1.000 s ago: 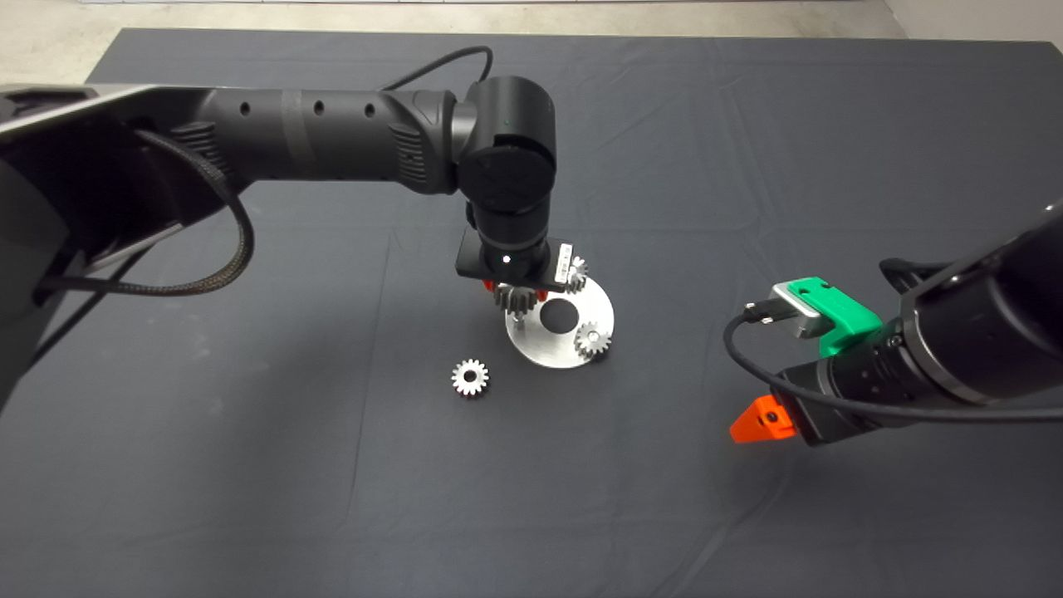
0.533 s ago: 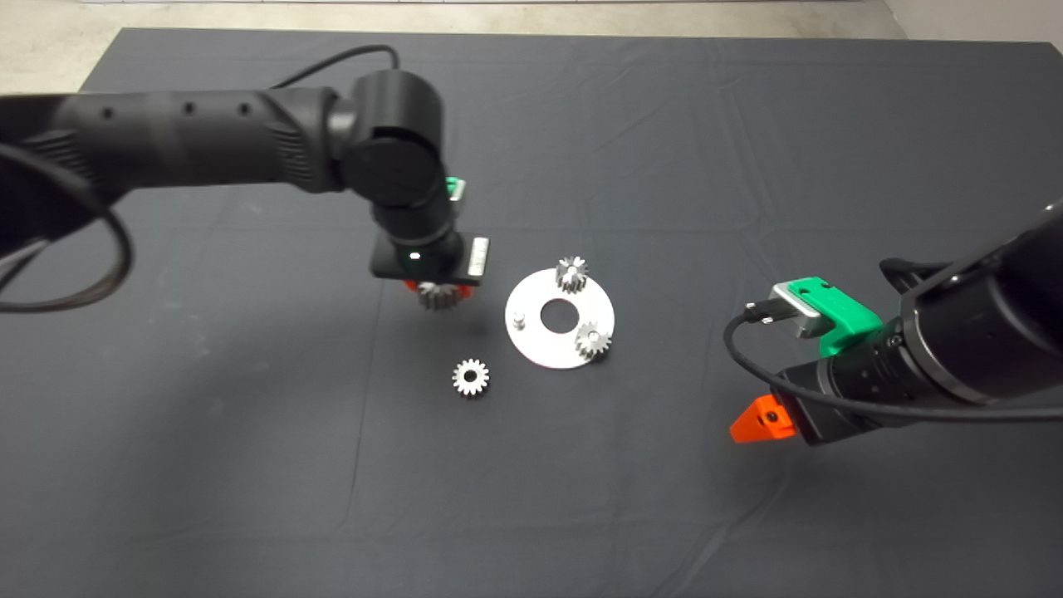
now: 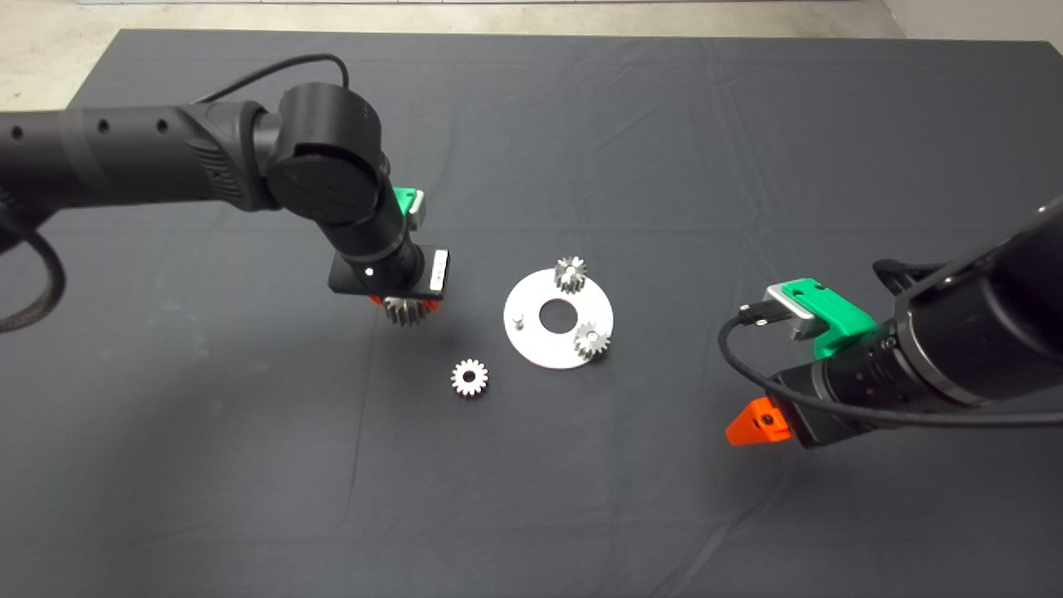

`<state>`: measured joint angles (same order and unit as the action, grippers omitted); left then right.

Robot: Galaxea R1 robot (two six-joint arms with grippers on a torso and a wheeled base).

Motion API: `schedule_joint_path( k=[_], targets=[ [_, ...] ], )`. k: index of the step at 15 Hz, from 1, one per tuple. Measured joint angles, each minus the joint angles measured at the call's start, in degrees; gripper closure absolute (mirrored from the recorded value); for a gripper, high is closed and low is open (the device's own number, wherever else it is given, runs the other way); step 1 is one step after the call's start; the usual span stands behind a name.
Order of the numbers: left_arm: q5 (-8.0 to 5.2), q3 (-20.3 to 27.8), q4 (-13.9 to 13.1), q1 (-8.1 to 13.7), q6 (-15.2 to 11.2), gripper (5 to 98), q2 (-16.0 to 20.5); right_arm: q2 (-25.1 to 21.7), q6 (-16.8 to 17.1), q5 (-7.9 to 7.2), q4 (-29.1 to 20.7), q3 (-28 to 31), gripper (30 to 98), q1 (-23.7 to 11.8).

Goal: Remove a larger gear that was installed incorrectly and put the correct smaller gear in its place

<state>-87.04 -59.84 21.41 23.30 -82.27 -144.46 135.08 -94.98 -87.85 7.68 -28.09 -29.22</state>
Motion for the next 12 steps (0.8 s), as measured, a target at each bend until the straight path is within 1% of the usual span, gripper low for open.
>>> schedule_joint_path(
  k=[2, 4, 6, 7, 12],
  targets=[
    [-0.23, 0.3, -0.2, -2.1, -0.9, 59.2, -0.2, 0.1, 0.0, 0.06, 0.0, 0.0, 30.8, 0.0],
    [-0.41, 0.3, 0.0, -2.1, -1.1, 59.1, -1.1, 0.1, 0.0, 0.06, 0.0, -0.2, 30.8, 0.0],
    [-0.11, 0.3, 0.0, -2.2, -1.1, 58.9, -2.1, 0.1, 0.0, 0.09, 0.0, -0.5, 30.8, 0.0],
    [0.07, 0.3, 0.1, -2.5, -1.1, 58.3, -2.2, 0.1, 0.0, 0.04, 0.0, -0.7, 30.8, 0.0],
    [-0.17, 0.3, 0.2, -2.5, -1.1, 56.6, -2.2, 0.2, 0.0, 0.11, 0.0, -0.8, 30.8, 0.0]
  ],
)
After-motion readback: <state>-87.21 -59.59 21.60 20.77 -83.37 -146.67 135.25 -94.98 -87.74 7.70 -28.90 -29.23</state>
